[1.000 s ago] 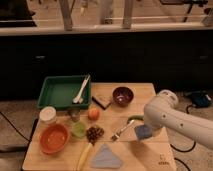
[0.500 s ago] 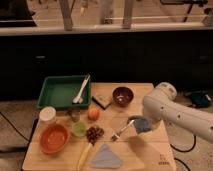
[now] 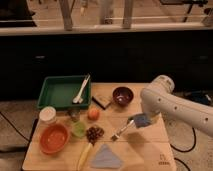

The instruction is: Place sponge in purple bowl

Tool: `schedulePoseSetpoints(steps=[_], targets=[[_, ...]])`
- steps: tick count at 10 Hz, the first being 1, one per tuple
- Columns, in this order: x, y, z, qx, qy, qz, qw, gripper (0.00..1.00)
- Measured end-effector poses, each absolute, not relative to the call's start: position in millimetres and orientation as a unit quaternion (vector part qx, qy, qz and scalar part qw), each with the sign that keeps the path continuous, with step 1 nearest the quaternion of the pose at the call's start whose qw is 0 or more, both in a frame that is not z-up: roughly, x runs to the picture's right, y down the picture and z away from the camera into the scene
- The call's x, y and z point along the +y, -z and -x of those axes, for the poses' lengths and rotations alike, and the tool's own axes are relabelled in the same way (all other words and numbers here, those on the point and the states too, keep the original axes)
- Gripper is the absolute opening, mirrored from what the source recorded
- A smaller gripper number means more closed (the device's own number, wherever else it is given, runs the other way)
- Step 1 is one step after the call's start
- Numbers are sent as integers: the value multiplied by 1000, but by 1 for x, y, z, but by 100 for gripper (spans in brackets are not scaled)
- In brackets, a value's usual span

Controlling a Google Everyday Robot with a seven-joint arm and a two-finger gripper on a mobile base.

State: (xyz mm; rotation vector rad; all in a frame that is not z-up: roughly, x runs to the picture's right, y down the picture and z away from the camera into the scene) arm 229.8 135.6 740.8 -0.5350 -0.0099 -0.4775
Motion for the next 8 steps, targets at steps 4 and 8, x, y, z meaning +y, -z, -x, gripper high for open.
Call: schedulePoseSetpoints(steps=[4,8], targets=[[118,-749,-230,-3,234,260,937,4],[94,-761,-230,-2,232,257,938,4]])
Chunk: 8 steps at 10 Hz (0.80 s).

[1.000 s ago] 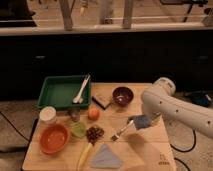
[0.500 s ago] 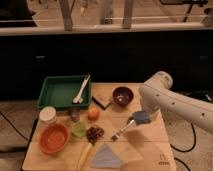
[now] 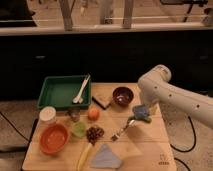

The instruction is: Place sponge in purple bowl

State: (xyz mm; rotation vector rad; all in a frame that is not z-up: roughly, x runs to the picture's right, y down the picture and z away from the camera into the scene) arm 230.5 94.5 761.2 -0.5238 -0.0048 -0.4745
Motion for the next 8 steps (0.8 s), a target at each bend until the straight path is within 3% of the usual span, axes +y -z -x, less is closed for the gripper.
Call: schedulePoseSetpoints(steps=[8], targets=[[68,-793,-251,10,218,242,945,4]])
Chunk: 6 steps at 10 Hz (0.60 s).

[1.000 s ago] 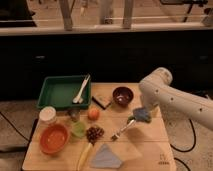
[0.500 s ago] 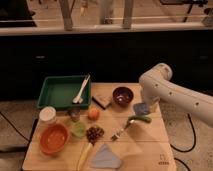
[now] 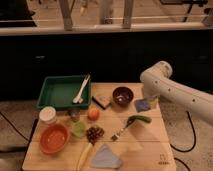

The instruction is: Place sponge in purple bowl

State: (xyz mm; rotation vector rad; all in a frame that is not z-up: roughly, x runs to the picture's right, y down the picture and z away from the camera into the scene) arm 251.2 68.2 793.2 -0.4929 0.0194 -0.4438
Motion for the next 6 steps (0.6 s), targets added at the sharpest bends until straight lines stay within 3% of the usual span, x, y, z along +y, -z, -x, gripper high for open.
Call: schedulePoseSetpoints(steps=[6], targets=[[50,-810,-253,12,220,222,950,4]])
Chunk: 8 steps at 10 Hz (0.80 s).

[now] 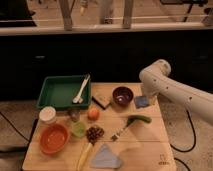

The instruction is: Place sponge in purple bowl

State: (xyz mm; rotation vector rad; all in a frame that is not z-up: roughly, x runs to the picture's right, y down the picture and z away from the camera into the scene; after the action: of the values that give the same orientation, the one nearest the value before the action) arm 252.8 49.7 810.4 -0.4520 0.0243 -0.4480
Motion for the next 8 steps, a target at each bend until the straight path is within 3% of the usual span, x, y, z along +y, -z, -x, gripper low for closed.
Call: schedulePoseSetpoints(steps=[8], targets=[[21,-835,-247,1,231,195,953,4]])
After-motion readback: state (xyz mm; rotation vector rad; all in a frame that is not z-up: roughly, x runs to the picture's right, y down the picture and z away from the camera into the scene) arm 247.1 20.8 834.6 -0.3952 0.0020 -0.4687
